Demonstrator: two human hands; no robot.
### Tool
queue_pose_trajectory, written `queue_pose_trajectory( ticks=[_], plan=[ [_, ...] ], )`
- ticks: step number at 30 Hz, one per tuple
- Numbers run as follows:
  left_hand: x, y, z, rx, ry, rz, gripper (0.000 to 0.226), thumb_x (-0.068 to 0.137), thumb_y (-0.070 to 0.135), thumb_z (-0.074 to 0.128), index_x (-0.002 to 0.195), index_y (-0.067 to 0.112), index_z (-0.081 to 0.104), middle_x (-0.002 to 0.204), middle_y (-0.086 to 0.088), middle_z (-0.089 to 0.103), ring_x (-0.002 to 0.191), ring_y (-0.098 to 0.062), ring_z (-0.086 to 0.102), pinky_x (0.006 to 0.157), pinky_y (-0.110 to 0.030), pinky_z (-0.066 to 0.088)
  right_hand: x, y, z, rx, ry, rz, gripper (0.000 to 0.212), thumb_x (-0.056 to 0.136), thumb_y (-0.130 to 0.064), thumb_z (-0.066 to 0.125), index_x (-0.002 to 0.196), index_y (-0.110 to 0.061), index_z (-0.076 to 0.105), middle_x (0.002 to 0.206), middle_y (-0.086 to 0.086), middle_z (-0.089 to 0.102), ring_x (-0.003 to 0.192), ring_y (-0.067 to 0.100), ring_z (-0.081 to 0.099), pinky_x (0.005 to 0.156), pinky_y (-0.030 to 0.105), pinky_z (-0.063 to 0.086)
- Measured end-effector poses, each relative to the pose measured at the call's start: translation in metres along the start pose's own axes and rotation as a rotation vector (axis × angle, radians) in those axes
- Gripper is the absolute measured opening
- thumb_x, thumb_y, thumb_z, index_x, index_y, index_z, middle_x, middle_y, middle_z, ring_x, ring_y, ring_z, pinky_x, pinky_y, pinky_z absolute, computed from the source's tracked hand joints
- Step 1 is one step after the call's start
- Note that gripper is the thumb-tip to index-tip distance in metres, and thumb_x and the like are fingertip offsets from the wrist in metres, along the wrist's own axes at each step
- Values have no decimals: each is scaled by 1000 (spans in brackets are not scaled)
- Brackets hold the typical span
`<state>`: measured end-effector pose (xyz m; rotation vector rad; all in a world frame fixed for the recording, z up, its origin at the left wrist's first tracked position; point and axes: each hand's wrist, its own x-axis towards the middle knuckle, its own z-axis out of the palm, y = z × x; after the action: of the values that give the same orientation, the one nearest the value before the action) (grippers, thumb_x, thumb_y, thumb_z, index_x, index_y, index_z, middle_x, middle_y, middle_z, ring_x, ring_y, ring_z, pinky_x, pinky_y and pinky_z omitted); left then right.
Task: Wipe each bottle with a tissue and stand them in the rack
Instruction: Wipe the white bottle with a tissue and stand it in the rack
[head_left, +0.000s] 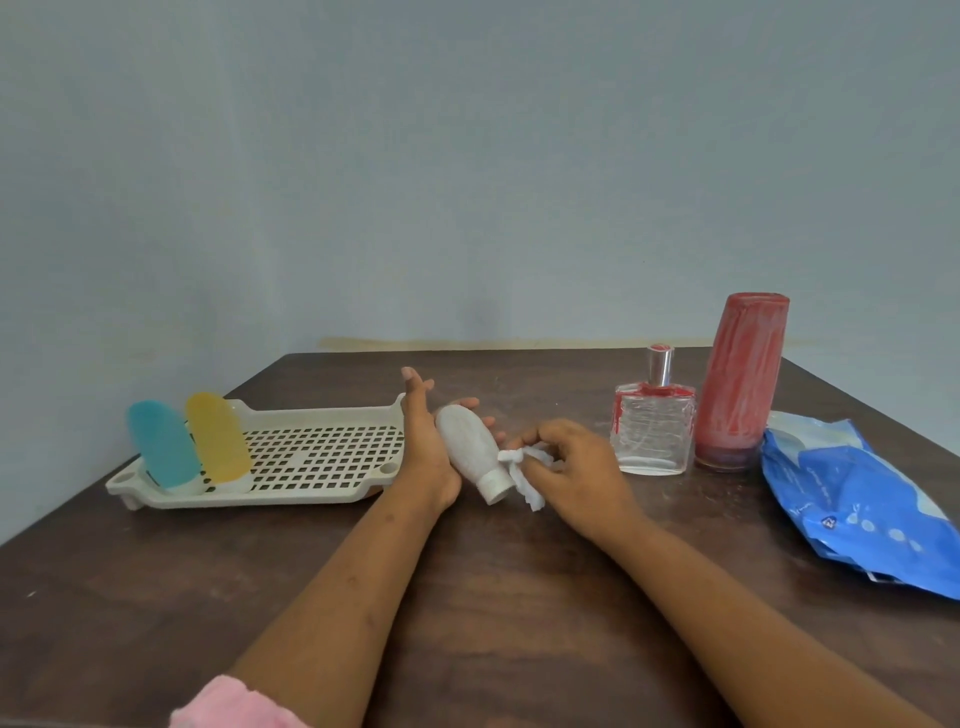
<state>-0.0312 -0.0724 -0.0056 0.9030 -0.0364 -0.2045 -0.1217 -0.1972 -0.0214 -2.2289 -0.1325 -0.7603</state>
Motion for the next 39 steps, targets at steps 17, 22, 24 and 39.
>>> queue_pose_trajectory(
  ticks=[17, 22, 24, 39],
  plan=[
    [-2, -5, 2, 161, -17, 277, 83, 66, 79, 30, 128, 25, 38, 70, -8, 55, 53, -21, 54, 49, -30, 47, -4, -14, 6, -55, -93, -161, 22, 80, -20, 53, 89, -21, 74, 95, -12, 68, 92, -5, 56, 73, 4, 39],
    [-3, -7, 0, 189, 4, 327, 81, 70, 75, 30, 130, 22, 37, 69, -8, 54, 50, -18, 55, 48, -29, 49, -1, -6, 6, -91, -91, -100, 7, 83, -21, 66, 89, -20, 70, 91, -10, 67, 83, 1, 56, 73, 15, 45],
    [-4, -8, 0, 191, 5, 342, 81, 70, 75, 31, 131, 21, 36, 69, -8, 53, 51, -18, 54, 48, -29, 48, 0, -6, 7, -92, -89, -97, 11, 86, -18, 64, 95, -19, 70, 98, -11, 67, 86, -2, 53, 74, 6, 40],
    [-4, -12, 1, 133, 24, 390, 59, 90, 63, 30, 128, 18, 36, 69, -11, 50, 44, -13, 52, 43, -21, 44, -13, -25, 8, -79, -107, -171, 20, 88, -18, 58, 102, -25, 47, 100, -12, 65, 87, 7, 60, 71, 23, 48]
  ],
)
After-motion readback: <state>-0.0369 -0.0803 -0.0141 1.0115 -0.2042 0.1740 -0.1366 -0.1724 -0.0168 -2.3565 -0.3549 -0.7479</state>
